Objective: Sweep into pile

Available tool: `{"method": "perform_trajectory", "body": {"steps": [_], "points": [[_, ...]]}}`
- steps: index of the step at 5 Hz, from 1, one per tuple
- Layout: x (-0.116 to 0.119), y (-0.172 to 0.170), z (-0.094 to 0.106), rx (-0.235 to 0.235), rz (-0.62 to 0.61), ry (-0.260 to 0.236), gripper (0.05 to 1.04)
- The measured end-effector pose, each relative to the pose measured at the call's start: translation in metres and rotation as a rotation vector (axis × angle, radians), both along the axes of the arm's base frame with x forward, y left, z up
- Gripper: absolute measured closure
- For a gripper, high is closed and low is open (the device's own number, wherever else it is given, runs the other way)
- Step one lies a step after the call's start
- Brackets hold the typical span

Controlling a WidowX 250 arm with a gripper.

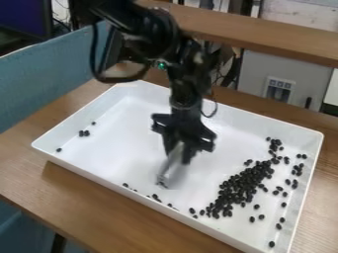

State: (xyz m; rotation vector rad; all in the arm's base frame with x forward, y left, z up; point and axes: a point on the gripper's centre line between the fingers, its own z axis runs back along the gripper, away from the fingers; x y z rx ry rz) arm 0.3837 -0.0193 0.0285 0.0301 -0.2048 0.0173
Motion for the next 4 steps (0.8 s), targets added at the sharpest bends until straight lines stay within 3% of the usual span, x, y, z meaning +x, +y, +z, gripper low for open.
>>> {"method": "perform_trajectory", "body": {"steps": [3,4], "points": [[-0.014,-0.065,-0.012,-0.052,-0.102,0.013,0.697],[-0.014,-0.087,-0.013,-0.044,-0.167,0.007,0.697]]}}
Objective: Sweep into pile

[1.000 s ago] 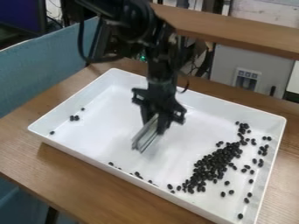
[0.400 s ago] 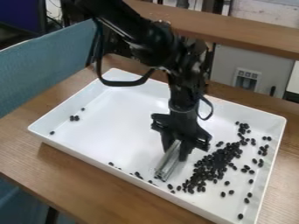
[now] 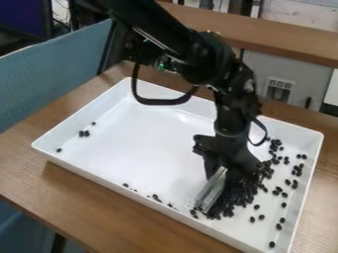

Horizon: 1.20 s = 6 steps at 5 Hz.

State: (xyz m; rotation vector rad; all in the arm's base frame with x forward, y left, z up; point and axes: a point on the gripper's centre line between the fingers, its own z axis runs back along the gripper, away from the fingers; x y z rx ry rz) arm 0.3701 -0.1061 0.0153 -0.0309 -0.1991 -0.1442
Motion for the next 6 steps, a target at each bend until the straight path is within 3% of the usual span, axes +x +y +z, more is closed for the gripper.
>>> {"method": "perform_trajectory", "body": {"steps": [2,3,4,5,6], "points": [[-0.007,-0.039,0.000,-0.019,-0.078,-0.008,0.697],[-0.008,-0.039,0.004,-0.051,-0.053,0.022,0.697],[-0.003,-0.023,0.014,-0.059,-0.015,0.015,0.697],[0.003,0.004,0.016,-0.080,0.051,0.048,0.656],[0.009,0.010,0.020,-0.068,0.050,0.072,0.351]]}}
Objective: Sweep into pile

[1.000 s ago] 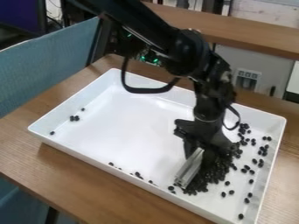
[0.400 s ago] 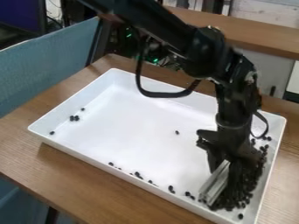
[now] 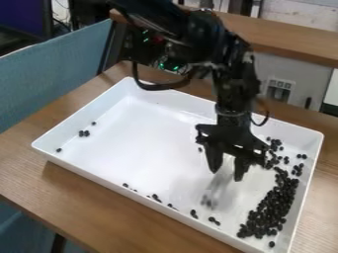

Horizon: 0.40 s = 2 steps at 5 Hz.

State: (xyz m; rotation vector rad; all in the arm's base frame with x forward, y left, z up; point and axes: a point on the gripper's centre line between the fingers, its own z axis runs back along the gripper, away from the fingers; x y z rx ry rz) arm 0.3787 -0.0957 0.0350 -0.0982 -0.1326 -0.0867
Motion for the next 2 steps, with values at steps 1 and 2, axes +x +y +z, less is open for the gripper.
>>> {"method": "perform_trajectory", "body": {"steps": [1,2], "points": [[-0.0004,0.0003,0.0015,0.002,-0.012,0.011,0.098],[0.0013,0.0000,0.0103,-0.018,-0.016,0.035,0.083]]}}
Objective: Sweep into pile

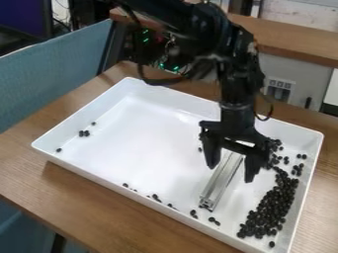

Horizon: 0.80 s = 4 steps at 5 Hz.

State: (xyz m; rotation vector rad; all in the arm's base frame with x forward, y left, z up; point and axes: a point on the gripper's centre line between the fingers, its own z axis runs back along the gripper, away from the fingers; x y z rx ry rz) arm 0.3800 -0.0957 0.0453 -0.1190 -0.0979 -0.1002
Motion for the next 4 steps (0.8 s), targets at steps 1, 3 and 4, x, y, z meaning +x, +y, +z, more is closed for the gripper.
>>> {"method": "perform_trajectory", "body": {"steps": [1,3,4], "points": [[0.001,0.028,0.009,0.033,0.022,0.022,0.083],[-0.009,0.120,0.041,0.199,0.206,0.058,0.083],[-0.026,0.163,0.065,0.217,0.314,0.003,0.083]]}}
